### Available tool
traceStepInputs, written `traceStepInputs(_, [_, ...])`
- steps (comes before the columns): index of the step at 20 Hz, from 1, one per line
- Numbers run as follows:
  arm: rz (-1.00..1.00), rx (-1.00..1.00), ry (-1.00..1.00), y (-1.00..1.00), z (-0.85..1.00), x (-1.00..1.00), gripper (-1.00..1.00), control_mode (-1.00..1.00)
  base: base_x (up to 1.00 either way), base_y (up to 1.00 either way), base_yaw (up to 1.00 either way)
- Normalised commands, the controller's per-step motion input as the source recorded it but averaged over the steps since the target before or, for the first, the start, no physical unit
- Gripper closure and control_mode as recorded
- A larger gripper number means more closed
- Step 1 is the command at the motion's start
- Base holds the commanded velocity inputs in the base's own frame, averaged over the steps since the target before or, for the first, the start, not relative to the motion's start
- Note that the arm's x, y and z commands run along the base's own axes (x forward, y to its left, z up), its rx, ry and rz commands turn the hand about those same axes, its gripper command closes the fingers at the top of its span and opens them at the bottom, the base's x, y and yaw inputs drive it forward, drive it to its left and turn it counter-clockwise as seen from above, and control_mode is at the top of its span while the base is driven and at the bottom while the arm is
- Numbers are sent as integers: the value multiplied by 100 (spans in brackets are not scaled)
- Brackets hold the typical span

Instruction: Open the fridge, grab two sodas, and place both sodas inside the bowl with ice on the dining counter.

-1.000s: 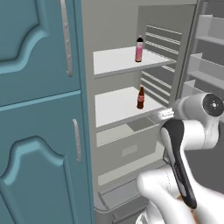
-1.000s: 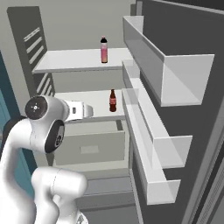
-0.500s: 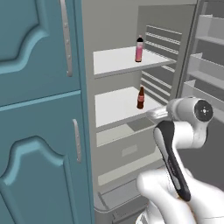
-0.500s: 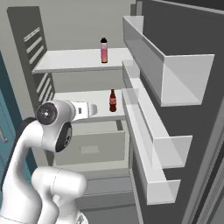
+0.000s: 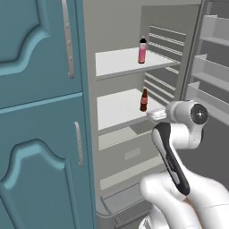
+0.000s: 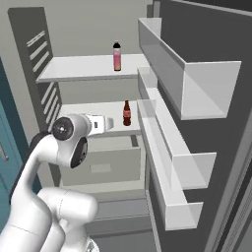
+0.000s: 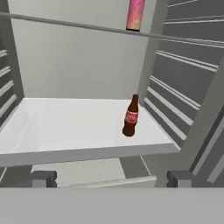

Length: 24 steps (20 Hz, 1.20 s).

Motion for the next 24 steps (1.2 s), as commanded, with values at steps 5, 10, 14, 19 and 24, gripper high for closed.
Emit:
traceStepInputs(5, [-15,3,0,-1,0,44,-100,-100,0,0,0])
traceStepInputs(10, [-13,1,1,0,-1,31,-100,-100,0,0,0])
traceStepInputs(14, [-5,0,0,2,-2,22,-100,-100,0,0,0])
traceStepInputs(19, [-12,0,0,5,0,43,-100,-100,0,0,0])
traceStepInputs(24, [-7,1,0,0,-1,35,-100,-100,0,0,0])
